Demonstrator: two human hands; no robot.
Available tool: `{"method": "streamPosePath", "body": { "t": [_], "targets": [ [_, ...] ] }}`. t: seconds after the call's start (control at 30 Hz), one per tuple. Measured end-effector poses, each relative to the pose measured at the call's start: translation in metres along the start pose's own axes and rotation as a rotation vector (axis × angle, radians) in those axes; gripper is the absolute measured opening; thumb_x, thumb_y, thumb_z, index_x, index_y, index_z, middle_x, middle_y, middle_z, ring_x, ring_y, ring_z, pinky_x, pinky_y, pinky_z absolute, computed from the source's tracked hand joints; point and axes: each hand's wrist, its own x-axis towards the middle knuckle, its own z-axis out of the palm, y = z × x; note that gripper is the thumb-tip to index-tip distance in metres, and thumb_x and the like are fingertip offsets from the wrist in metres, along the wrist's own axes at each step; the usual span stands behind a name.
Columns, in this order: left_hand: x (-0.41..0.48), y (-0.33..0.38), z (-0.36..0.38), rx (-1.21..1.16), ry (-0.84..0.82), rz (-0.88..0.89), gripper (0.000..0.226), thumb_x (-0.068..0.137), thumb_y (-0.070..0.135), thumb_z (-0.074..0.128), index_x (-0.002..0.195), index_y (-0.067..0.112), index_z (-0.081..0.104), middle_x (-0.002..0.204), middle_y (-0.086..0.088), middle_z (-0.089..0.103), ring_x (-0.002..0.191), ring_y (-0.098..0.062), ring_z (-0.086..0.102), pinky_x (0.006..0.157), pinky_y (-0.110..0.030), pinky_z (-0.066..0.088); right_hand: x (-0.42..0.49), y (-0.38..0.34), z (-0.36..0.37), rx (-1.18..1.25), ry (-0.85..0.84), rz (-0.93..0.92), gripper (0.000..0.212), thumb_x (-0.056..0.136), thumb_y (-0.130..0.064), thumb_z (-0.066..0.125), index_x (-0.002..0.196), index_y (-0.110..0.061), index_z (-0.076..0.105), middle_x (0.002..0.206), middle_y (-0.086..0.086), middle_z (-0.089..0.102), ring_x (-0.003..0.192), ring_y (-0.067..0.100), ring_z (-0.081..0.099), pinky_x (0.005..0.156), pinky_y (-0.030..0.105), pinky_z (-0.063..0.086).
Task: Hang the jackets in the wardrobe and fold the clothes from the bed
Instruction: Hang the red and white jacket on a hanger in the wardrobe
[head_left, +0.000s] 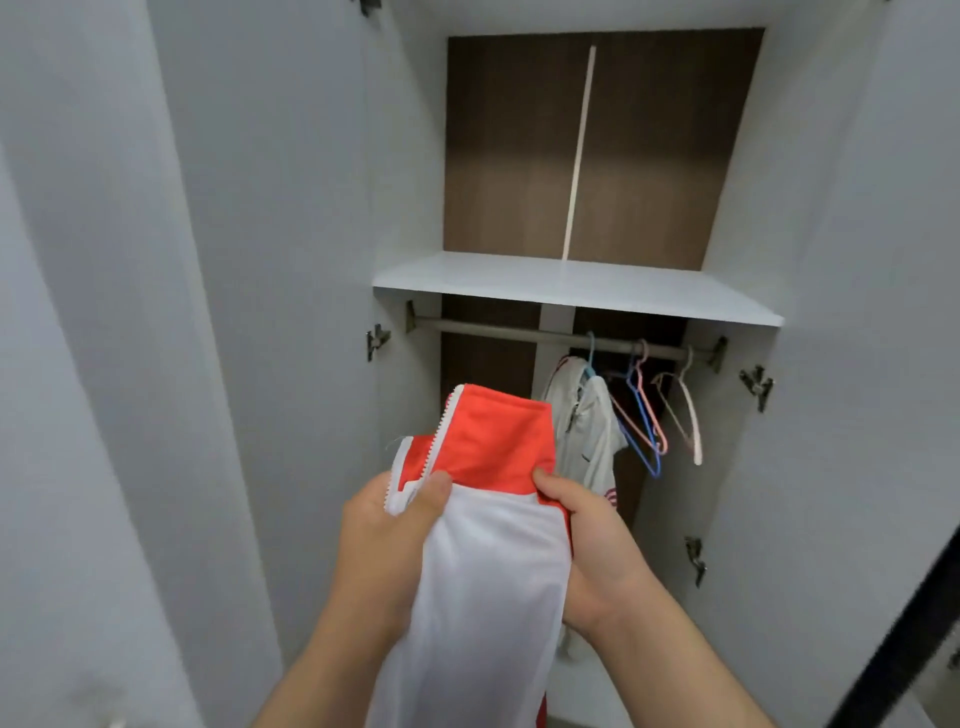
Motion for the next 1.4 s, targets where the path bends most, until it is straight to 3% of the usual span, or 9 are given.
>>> {"method": "streamPosePath", "body": {
  "t": [0.23, 0.37, 0.43, 0.53, 0.77, 0.9, 1.0, 1.2, 1.4],
  "targets": [
    [0.032, -0.028, 0.092, 0.09, -0.093, 0.028, 0.013, 0.088, 0.013, 0.07, 0.076, 0.017, 0.072, 0.073, -0.003, 0.072, 0.069, -0.019, 0.063, 0.071, -0.038, 0.053, 0.041, -0.056, -0.094, -0.108, 0.175, -0.201, 0.026, 0.093, -0.011, 0.054, 0.116, -0.005, 0.065, 0.118, 0.029, 0.065, 0.109, 0.045, 0.064, 0.1, 0.057, 0.049],
    [0.051, -0.035, 0.132, 0.041, -0.119, 0.0, 0.014, 0.073, 0.033, 0.068, 0.081, 0.023, 0.073, 0.088, -0.014, 0.074, 0.081, -0.03, 0.069, 0.082, -0.05, 0.056, 0.055, -0.086, -0.12, -0.29, 0.206, -0.321, 0.012, 0.093, -0.019, 0.062, 0.093, -0.014, 0.073, 0.08, 0.019, 0.059, 0.07, 0.027, 0.053, 0.069, 0.037, 0.046],
    [0.062, -0.041, 0.148, 0.025, -0.146, -0.012, 0.011, 0.078, 0.03, 0.07, 0.084, 0.021, 0.074, 0.092, -0.014, 0.075, 0.089, -0.035, 0.071, 0.085, -0.051, 0.056, 0.061, -0.101, -0.135, -0.39, 0.243, -0.374, 0.021, 0.096, -0.021, 0.062, 0.078, -0.019, 0.074, 0.069, 0.007, 0.058, 0.059, 0.016, 0.05, 0.06, 0.029, 0.042],
    [0.079, -0.053, 0.17, 0.019, -0.19, -0.033, 0.015, 0.083, 0.028, 0.071, 0.09, 0.015, 0.074, 0.095, -0.015, 0.075, 0.093, -0.038, 0.071, 0.084, -0.048, 0.058, 0.07, -0.121, -0.154, -0.425, 0.284, -0.422, 0.023, 0.098, -0.019, 0.061, 0.079, -0.017, 0.075, 0.075, 0.008, 0.07, 0.07, 0.02, 0.064, 0.07, 0.034, 0.051],
    [0.135, -0.076, 0.215, 0.063, -0.24, -0.073, 0.013, 0.095, 0.021, 0.064, 0.1, 0.01, 0.07, 0.092, -0.01, 0.075, 0.085, -0.028, 0.073, 0.073, -0.038, 0.057, 0.113, -0.144, -0.183, -0.438, 0.374, -0.47, 0.018, 0.094, -0.022, 0.066, 0.08, -0.014, 0.073, 0.089, 0.029, 0.069, 0.075, 0.032, 0.065, 0.078, 0.053, 0.056],
    [0.179, -0.092, 0.23, 0.092, -0.258, -0.084, 0.01, 0.095, 0.022, 0.065, 0.093, 0.013, 0.069, 0.084, -0.006, 0.075, 0.08, -0.026, 0.073, 0.071, -0.038, 0.059, 0.158, -0.152, -0.196, -0.456, 0.441, -0.469, 0.023, 0.093, -0.019, 0.068, 0.078, -0.002, 0.069, 0.082, 0.026, 0.069, 0.069, 0.029, 0.062, 0.072, 0.044, 0.055],
    [0.216, -0.106, 0.231, 0.063, -0.277, -0.117, 0.01, 0.096, 0.021, 0.063, 0.092, 0.015, 0.069, 0.081, -0.003, 0.076, 0.078, -0.023, 0.074, 0.068, -0.035, 0.057, 0.196, -0.151, -0.2, -0.503, 0.458, -0.414, 0.027, 0.093, -0.016, 0.067, 0.067, -0.008, 0.067, 0.071, 0.017, 0.067, 0.064, 0.022, 0.061, 0.067, 0.033, 0.052],
    [0.285, -0.144, 0.231, 0.022, -0.295, -0.219, 0.005, 0.094, 0.028, 0.064, 0.093, 0.033, 0.064, 0.093, -0.002, 0.074, 0.088, -0.025, 0.072, 0.083, -0.045, 0.057, 0.264, -0.148, -0.214, -0.653, 0.499, -0.299, 0.021, 0.096, -0.015, 0.06, 0.077, -0.009, 0.069, 0.073, 0.01, 0.067, 0.066, 0.021, 0.06, 0.066, 0.034, 0.051],
    [0.335, -0.167, 0.241, 0.087, -0.363, -0.258, 0.008, 0.09, 0.035, 0.065, 0.095, 0.036, 0.059, 0.105, 0.0, 0.069, 0.098, -0.027, 0.068, 0.094, -0.053, 0.054, 0.305, -0.149, -0.263, -0.973, 0.812, -0.356, 0.009, 0.091, -0.007, 0.061, 0.085, -0.01, 0.067, 0.076, -0.002, 0.061, 0.07, 0.015, 0.054, 0.062, 0.022, 0.042]
  ]
}}
